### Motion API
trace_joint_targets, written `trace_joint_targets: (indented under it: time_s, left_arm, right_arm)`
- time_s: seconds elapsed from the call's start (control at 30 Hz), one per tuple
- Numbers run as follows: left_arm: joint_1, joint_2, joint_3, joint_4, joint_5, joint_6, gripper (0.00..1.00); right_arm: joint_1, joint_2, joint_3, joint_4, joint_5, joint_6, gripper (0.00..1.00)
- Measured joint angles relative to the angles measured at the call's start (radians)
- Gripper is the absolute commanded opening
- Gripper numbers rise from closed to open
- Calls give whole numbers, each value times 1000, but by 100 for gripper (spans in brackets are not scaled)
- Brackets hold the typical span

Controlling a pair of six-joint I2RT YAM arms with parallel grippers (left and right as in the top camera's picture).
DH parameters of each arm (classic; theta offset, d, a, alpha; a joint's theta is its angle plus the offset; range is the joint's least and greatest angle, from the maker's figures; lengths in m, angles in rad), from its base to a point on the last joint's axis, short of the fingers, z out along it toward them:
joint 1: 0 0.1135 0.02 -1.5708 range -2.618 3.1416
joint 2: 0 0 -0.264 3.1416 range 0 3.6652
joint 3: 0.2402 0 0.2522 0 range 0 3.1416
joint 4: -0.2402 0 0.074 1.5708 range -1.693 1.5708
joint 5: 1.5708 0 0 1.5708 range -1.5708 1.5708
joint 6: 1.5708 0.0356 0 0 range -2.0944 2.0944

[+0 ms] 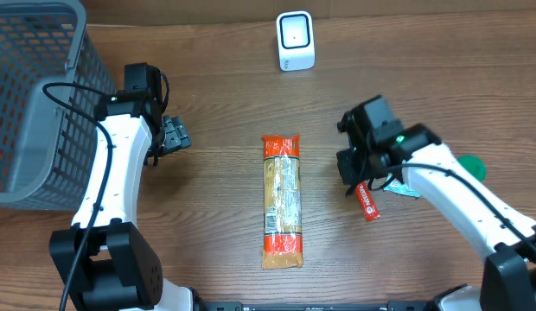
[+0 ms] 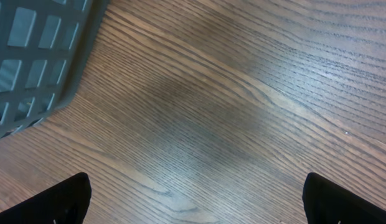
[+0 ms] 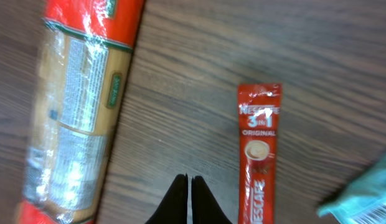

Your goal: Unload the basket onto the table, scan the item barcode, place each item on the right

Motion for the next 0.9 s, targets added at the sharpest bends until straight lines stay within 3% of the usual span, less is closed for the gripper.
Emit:
trace_joint_targets:
  time_s: [0.2,0.6,0.9]
  left_arm:
    - [0,0,0,0,0,0,100]
    - [0,0,0,0,0,0,100]
    - [0,0,0,0,0,0,100]
  right_arm:
    - [1,1,-164,164,30,1,7]
    - [1,1,-215,195,274,40,8]
    - [0,1,-215,254,39,52,8]
